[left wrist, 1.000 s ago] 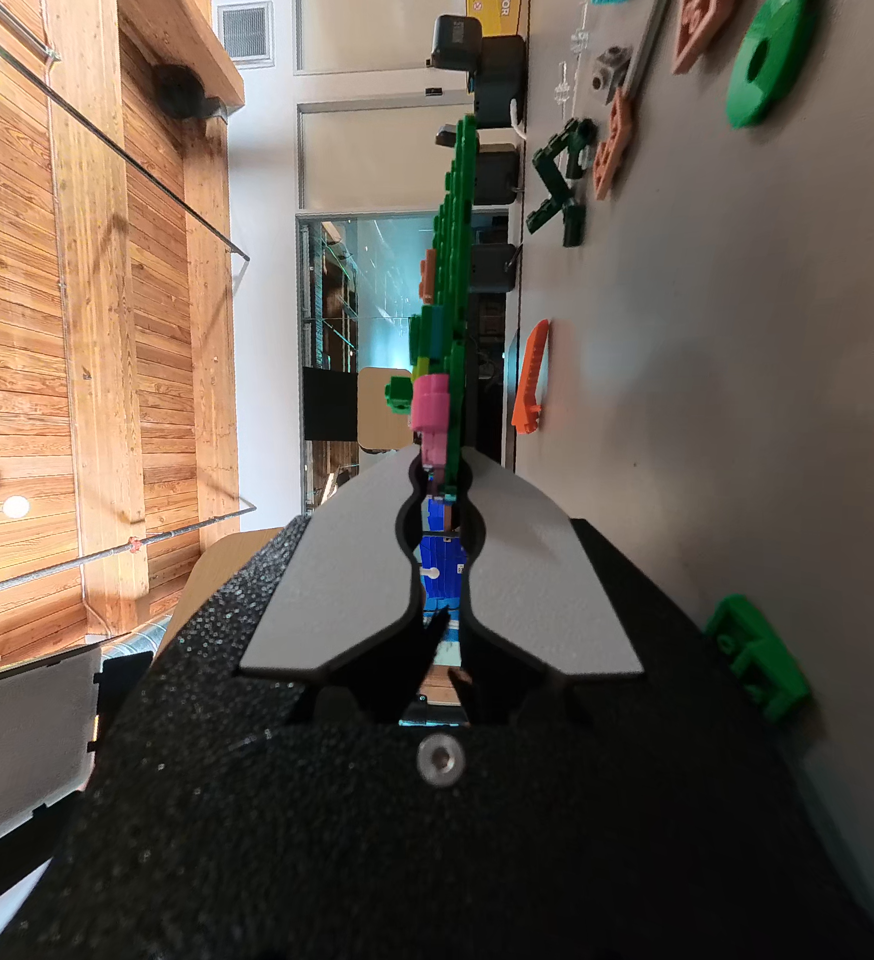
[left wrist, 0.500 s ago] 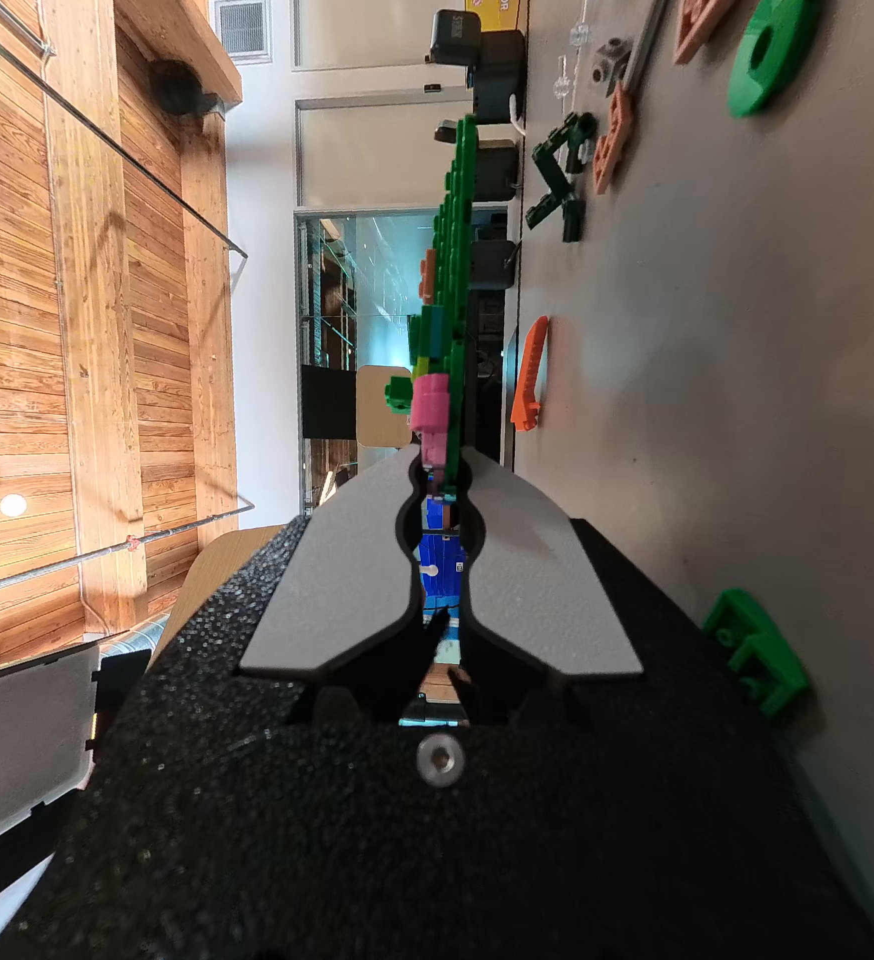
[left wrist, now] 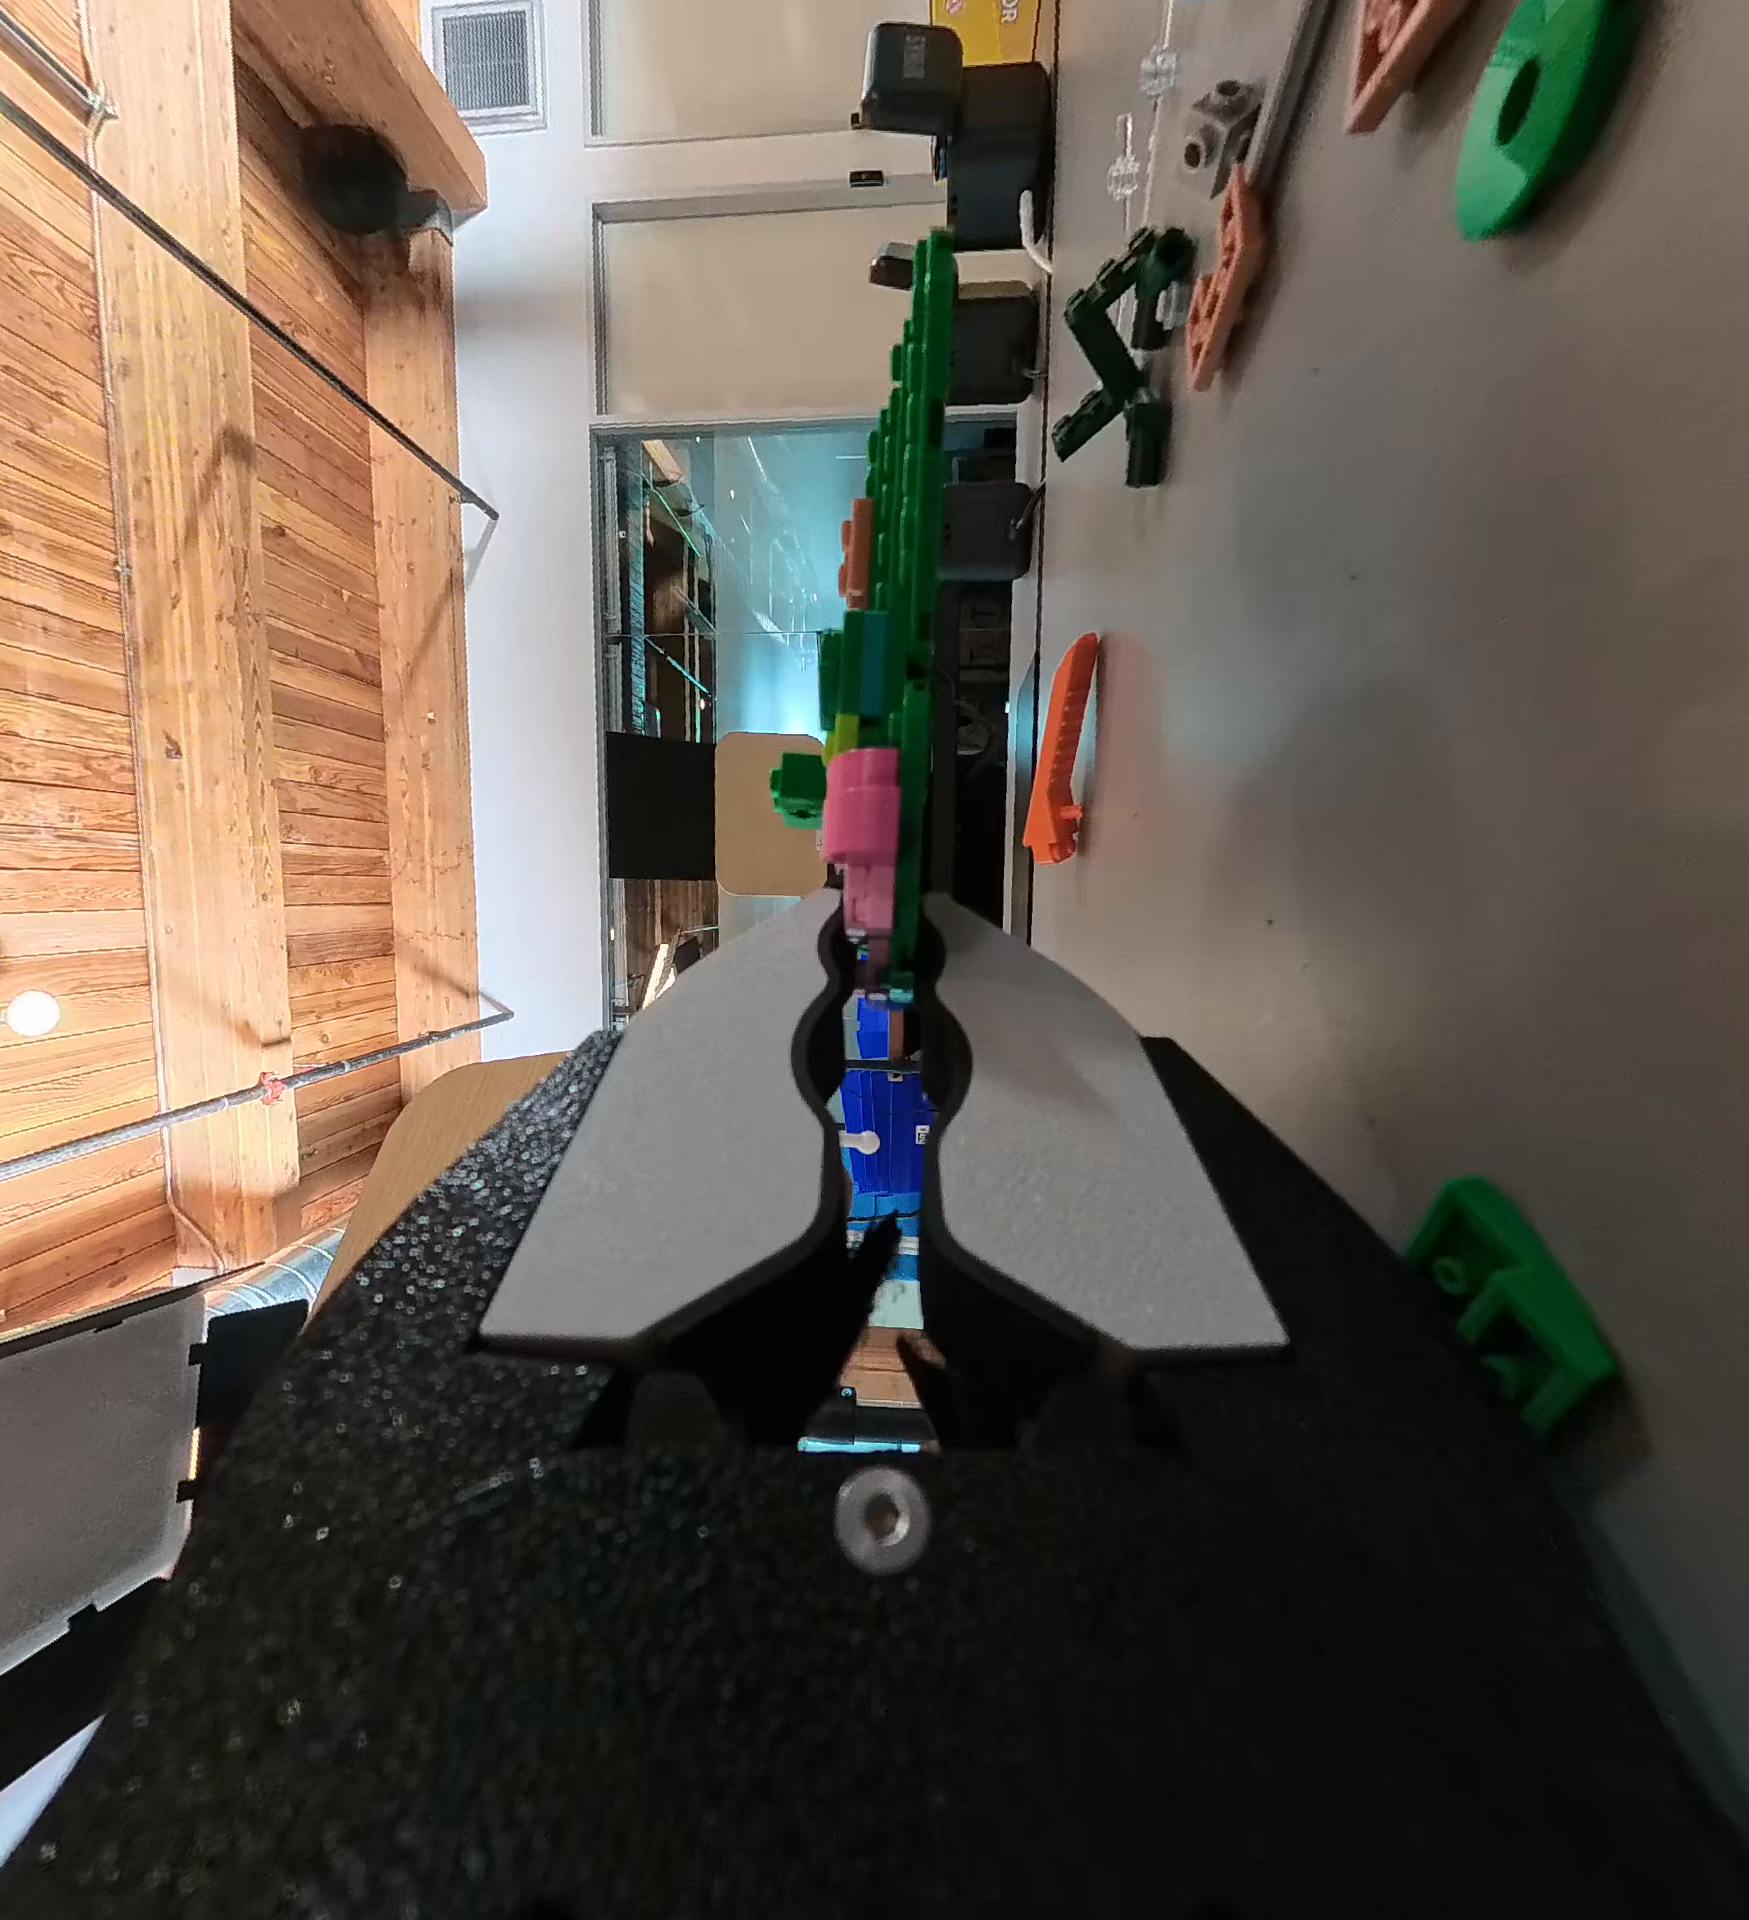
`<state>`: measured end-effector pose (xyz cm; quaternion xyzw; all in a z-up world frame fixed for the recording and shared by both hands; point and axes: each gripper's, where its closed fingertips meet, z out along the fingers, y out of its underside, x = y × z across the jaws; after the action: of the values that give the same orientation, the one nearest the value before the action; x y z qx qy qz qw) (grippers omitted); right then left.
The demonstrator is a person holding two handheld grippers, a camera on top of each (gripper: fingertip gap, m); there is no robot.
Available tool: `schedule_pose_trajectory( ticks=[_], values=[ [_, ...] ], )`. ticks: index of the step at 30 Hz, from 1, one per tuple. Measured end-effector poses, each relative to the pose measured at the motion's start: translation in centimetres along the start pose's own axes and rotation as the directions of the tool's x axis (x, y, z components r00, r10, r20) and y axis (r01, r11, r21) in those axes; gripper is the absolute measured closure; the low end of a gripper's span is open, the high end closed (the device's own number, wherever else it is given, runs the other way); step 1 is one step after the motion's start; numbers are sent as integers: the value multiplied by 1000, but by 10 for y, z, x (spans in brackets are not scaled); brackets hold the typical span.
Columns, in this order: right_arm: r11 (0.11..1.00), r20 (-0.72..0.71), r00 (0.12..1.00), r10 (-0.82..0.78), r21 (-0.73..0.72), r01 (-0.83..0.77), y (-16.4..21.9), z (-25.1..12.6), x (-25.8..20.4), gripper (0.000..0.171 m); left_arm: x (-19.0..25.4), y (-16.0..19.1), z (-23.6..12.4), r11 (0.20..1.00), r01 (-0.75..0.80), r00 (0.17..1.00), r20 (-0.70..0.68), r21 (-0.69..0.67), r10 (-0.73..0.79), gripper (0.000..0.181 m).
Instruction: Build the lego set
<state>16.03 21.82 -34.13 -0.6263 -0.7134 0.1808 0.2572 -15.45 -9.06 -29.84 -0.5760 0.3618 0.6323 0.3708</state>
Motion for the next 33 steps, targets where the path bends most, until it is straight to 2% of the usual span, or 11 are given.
schedule_pose_trajectory(
  ticks=[4, 9, 12, 20, 33],
  values=[
    [1000, -79, 997, -23, -9, 23, -2, 2, 10, 171, 0, 0, 0, 1000, -4, 1000, 2, -1, 4, 173],
    [985, -215, 975, 56, 169, -19, -20, -14, 30, 171, -1, 0, 0, 1000, 3, 1000, 2, 0, -3, 173],
    [971, -224, 972, 78, 238, -24, -25, -18, 29, 171, 0, 0, 0, 1000, 1, 1000, 2, 1, -1, 173],
    [961, -255, 962, 92, 276, -19, -27, -20, 34, 171, -2, 1, 0, 1000, 8, 1000, 7, -6, -8, 173],
    [968, -240, 968, 76, 249, -14, -26, -11, 29, 171, -1, 2, 0, 1000, 12, 1000, 5, -6, -12, 173]
  ],
)
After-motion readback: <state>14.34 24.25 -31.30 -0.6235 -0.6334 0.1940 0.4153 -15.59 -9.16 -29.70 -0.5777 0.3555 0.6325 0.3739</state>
